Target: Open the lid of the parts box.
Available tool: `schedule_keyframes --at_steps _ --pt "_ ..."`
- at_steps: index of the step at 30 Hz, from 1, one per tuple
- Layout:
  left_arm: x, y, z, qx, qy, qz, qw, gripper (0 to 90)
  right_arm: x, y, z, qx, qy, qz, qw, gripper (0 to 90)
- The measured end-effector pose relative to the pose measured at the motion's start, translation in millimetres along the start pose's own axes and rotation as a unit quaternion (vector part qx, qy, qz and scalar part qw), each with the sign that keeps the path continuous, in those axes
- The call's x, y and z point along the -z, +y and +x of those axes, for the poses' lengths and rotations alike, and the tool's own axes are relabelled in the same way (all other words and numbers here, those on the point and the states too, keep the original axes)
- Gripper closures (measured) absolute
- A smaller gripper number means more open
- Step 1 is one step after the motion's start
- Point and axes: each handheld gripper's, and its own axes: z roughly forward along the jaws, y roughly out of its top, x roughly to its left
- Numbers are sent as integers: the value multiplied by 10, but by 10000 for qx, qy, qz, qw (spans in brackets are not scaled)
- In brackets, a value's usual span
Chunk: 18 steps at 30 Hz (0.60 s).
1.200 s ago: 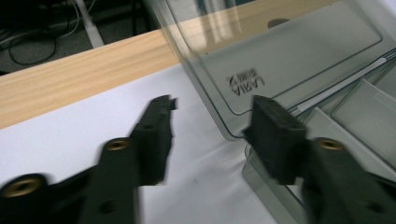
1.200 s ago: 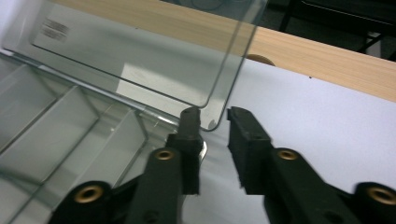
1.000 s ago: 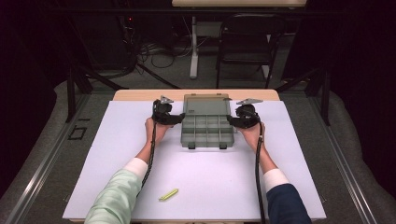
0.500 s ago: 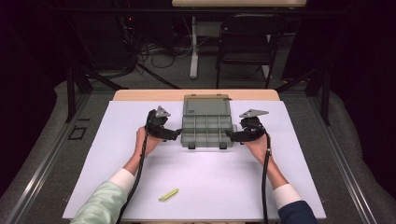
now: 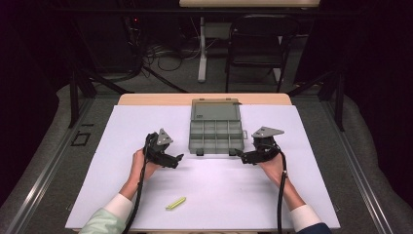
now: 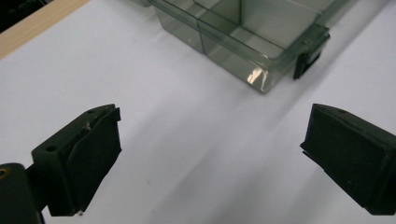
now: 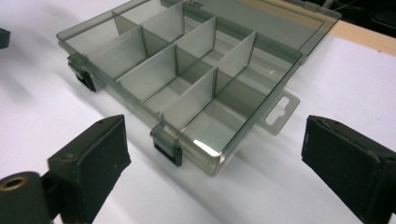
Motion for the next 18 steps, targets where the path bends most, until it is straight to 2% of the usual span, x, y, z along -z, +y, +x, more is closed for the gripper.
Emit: schedule_keyframes --at_steps 6,15,18 --pt "74 -121 -99 -57 -18 31 10000 22 55 -114 52 107 20 57 9999 14" --pt "220 -252 -221 -67 -17 -73 9999 18 154 -221 126 112 31 -94 9999 4" --pt "249 -284 -254 -49 -5 -86 10000 18 186 -242 163 181 23 -132 9997 4"
